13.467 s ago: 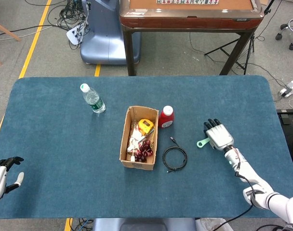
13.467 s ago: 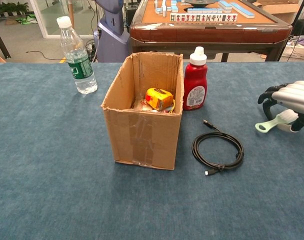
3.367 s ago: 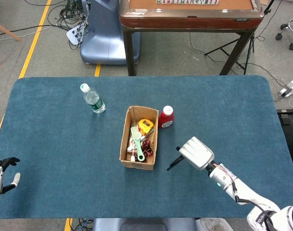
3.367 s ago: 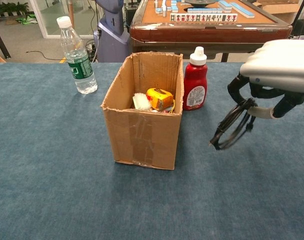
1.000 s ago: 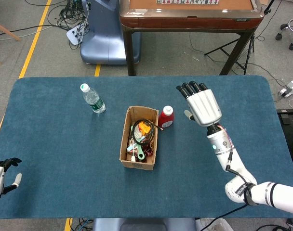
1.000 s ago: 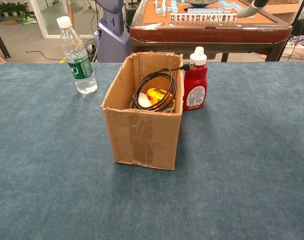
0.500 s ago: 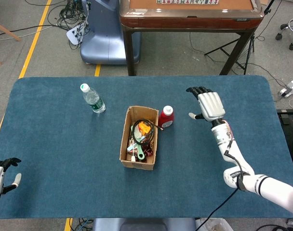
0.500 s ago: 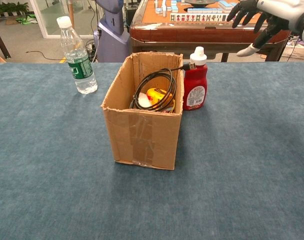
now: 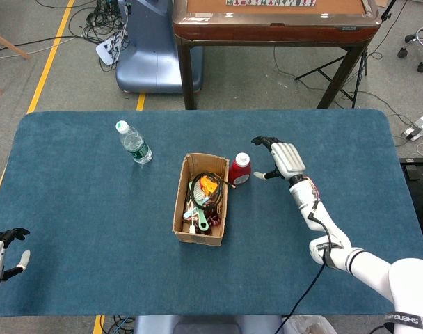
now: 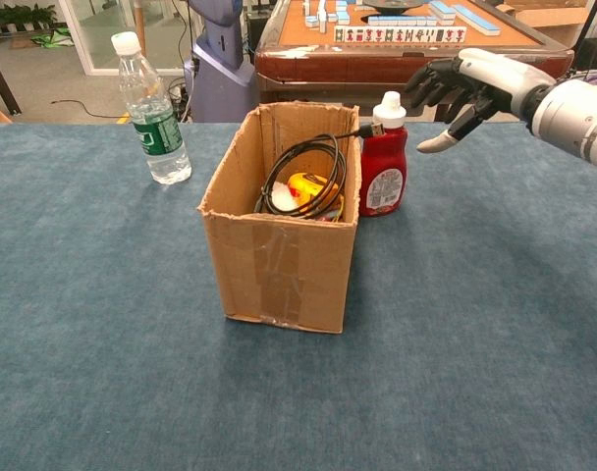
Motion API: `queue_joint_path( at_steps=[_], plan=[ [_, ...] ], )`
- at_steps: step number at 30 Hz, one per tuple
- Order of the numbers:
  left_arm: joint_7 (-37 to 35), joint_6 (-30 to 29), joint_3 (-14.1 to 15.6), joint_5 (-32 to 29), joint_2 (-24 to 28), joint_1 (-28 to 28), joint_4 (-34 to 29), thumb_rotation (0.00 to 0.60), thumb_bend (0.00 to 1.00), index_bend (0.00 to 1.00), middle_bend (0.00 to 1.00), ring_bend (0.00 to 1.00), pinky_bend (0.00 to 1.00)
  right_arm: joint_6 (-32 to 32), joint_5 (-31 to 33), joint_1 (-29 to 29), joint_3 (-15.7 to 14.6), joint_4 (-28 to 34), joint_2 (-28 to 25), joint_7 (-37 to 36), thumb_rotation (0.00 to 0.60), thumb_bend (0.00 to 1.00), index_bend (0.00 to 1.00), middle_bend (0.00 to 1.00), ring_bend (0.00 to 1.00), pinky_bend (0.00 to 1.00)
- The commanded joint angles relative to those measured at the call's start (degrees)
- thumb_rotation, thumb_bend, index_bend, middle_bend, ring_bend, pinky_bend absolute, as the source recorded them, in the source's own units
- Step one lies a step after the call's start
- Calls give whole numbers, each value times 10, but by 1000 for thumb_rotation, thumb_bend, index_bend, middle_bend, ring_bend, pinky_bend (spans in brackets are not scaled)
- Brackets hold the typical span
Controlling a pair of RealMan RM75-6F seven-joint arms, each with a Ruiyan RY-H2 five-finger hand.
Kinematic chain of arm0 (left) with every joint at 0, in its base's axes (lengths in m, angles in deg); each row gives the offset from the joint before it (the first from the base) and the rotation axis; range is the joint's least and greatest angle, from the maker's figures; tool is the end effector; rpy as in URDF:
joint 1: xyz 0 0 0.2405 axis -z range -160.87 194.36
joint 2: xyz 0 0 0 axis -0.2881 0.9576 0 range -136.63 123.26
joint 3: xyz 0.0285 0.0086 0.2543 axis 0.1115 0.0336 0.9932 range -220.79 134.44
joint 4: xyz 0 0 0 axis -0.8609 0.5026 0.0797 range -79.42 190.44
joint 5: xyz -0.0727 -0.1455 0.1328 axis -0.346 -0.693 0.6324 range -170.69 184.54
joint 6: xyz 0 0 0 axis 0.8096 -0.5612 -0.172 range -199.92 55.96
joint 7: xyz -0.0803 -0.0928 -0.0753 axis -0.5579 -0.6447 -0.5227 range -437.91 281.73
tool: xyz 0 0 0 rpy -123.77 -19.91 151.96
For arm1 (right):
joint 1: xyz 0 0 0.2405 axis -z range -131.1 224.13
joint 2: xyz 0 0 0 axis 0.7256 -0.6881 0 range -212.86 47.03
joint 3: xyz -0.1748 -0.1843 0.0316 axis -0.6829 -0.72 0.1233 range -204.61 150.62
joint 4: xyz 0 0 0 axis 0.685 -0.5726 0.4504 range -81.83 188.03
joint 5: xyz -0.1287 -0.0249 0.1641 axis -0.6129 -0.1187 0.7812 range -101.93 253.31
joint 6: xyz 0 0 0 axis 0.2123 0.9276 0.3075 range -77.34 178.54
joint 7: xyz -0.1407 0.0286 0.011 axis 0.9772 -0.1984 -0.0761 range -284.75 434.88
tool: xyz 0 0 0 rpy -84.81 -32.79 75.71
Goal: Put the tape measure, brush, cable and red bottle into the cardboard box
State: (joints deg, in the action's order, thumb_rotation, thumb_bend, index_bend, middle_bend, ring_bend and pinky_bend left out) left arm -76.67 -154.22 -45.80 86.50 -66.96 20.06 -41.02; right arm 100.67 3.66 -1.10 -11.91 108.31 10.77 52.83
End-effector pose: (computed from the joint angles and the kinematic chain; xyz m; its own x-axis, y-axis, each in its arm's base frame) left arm -0.3239 0.1698 0.1725 0.3974 0.0693 0.9150 0.9071 0.1212 -0.4031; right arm -0.1799 -0.4359 0.0179 0.0781 -0.2120 0.9741 -0.9708 -0.2383 0.0260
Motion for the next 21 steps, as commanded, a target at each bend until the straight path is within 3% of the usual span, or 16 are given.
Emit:
queue_joint_path(
  at_steps=[1,21],
  plan=[
    [-1,0,0,0,1,0,0,600,354,338,408,350,550,-16,-19,-11,-5,-27,19,-37,600,0,254,278,224,358],
    [-8,-1,0,1,3,-2,0,600,354,338,408,350,550,-68,-59,-38,-29,-128,72,-144,600,0,254,279,223,357]
  ],
)
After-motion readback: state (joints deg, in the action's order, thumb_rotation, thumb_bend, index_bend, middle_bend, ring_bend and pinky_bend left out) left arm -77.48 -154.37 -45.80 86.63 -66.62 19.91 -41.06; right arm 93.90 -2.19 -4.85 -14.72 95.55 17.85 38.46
